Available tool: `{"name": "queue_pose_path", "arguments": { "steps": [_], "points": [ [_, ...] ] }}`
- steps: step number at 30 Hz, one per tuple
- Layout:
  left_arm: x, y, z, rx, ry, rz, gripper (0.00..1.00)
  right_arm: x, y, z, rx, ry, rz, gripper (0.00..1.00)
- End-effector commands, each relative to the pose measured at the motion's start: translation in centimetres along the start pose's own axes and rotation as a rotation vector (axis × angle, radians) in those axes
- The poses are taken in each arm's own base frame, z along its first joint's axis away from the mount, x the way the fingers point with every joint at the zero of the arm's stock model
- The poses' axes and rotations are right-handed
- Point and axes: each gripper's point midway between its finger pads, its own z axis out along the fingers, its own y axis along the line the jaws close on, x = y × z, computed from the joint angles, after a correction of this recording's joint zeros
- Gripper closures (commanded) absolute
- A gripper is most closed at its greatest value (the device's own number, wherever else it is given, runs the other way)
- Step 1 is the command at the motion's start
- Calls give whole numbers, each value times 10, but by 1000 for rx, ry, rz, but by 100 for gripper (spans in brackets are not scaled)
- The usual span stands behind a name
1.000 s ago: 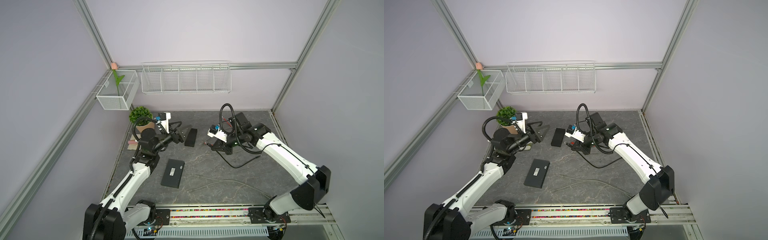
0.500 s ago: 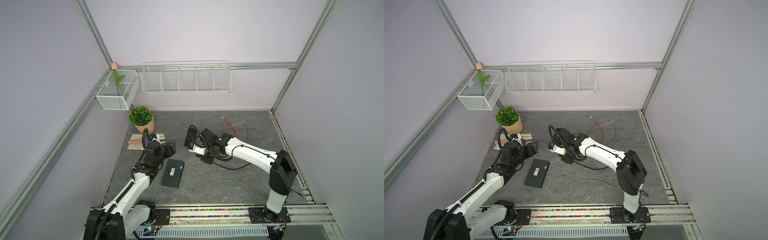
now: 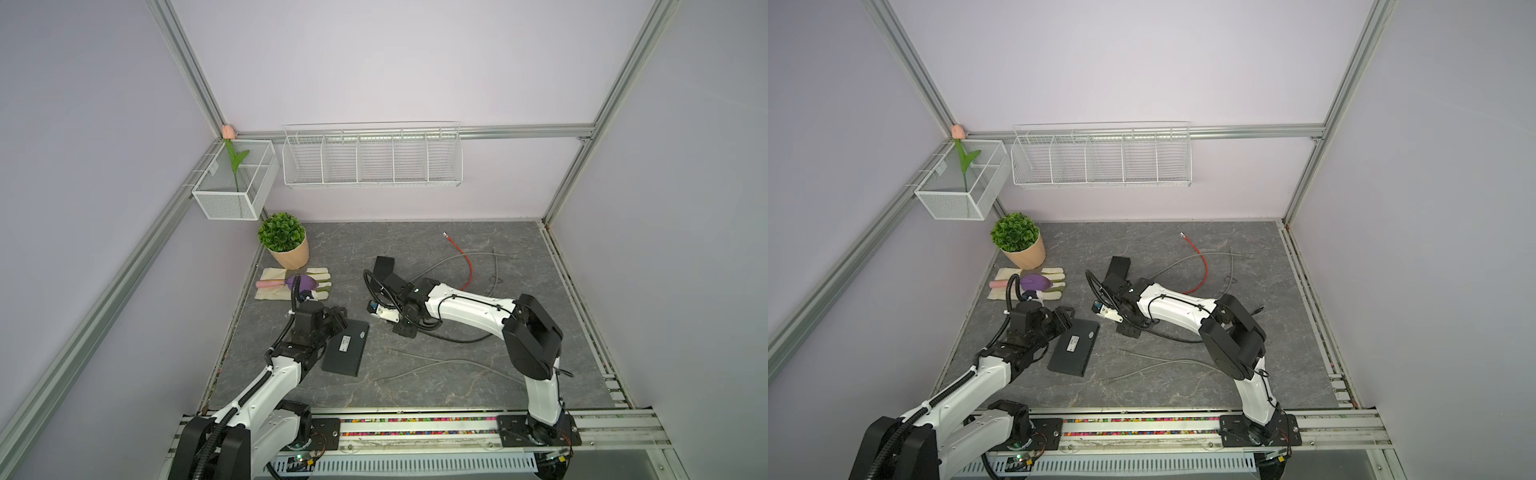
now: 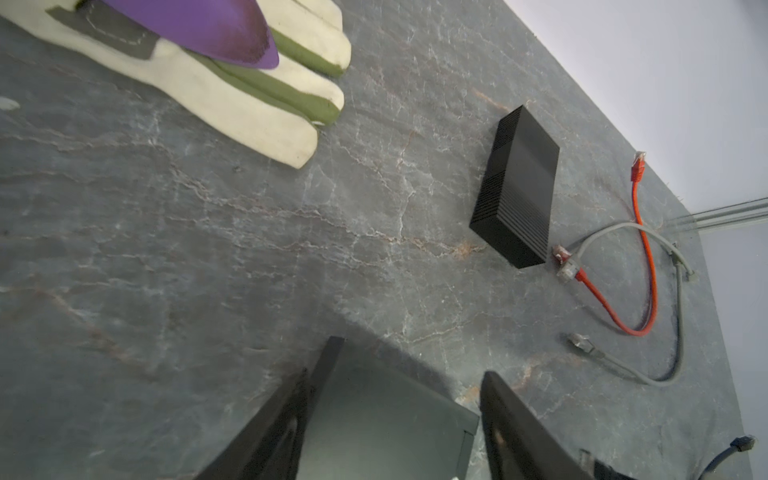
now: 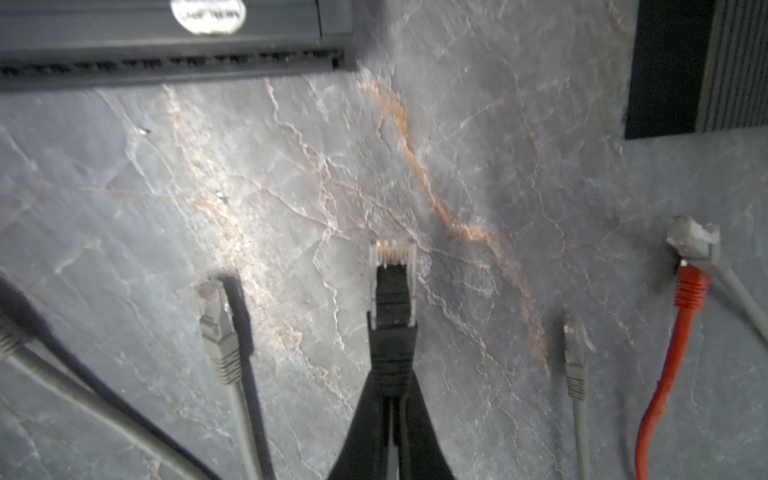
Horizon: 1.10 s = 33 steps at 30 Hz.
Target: Insert the plug into the switch port
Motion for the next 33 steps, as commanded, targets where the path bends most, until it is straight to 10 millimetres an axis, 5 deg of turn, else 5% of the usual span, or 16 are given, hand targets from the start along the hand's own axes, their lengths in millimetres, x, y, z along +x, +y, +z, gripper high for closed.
{"name": "queue_pose_path", "arguments": {
  "steps": [1,5,14,22,28,33],
  "points": [
    [16,7,-1,-17,62,-22,35,-13,2,0,3,-33,-13,93],
    [27,4,-7,-14,104,-8,41,-19,9,1,-4,-34,-36,93],
    [54,16,-22,-81,181,29,37,-14,15,9,-6,0,-52,93],
    [43,30,-36,-130,86,-14,32,-9,8,1,39,-4,-50,93],
    [66,33,-18,-129,186,-28,31,-3,0,-2,69,10,-34,93],
    [61,28,-9,-125,186,-23,33,2,-4,-7,84,1,-21,93]
  ]
}}
